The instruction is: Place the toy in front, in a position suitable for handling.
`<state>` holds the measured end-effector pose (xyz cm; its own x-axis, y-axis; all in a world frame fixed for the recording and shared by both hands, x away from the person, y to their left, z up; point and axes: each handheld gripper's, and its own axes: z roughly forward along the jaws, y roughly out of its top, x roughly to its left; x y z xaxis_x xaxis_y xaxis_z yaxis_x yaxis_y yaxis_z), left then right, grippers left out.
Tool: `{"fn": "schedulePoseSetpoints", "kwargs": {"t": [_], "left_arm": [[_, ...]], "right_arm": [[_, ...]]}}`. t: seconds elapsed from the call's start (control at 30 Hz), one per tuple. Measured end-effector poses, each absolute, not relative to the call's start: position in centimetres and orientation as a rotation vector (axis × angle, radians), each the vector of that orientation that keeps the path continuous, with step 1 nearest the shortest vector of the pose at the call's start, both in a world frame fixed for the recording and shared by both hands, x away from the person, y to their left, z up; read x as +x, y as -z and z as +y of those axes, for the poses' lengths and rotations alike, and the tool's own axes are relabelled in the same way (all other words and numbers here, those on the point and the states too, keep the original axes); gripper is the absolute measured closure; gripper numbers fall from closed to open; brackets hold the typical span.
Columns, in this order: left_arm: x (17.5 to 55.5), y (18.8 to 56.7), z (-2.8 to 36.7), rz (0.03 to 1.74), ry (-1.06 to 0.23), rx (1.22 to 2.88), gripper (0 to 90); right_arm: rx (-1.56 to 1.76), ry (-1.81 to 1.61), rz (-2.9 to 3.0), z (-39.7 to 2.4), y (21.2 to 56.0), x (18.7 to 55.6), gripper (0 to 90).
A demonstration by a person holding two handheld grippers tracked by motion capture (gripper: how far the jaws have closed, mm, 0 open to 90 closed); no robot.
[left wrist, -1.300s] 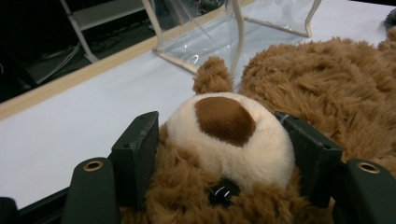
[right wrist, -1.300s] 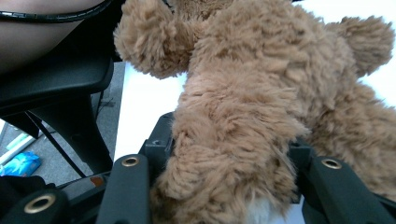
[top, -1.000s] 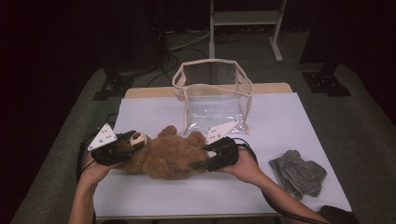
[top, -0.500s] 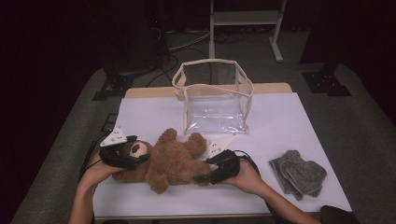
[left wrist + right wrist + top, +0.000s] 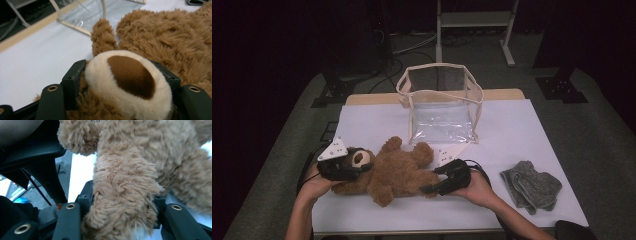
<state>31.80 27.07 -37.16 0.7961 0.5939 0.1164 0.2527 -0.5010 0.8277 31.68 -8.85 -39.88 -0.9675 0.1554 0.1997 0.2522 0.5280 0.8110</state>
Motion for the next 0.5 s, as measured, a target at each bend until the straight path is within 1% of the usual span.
{"fn": "schedulePoseSetpoints", "kwargs": {"t": [0.3,0.33,0.37,0.4,0.43,0.47,0.5], "left_arm": [[32.0,34.3,24.6,0.525,-0.565,2.079,36.5],[32.0,34.1,24.2,0.515,-0.565,2.069,36.5],[32.0,33.9,23.7,0.504,-0.564,2.061,36.5],[32.1,33.8,23.2,0.493,-0.564,2.053,36.5],[32.1,33.7,22.8,0.483,-0.563,2.043,36.5],[32.2,33.6,21.9,0.464,-0.561,2.034,36.5],[32.2,33.6,21.4,0.456,-0.558,2.026,36.5]], "right_arm": [[-0.349,1.503,-2.718,-10.9,37.1,31.2,53.1],[-0.357,1.519,-2.73,-11.8,36.4,30.9,53.2],[-0.357,1.519,-2.73,-11.8,36.4,30.9,53.2],[-0.365,1.531,-2.746,-13.0,35.8,30.5,53.2],[-0.365,1.531,-2.746,-13.0,35.8,30.5,53.2],[-0.37,1.532,-2.773,-14.4,35.3,30.1,53.2],[-0.37,1.532,-2.773,-14.4,35.3,30.1,53.2]]}}
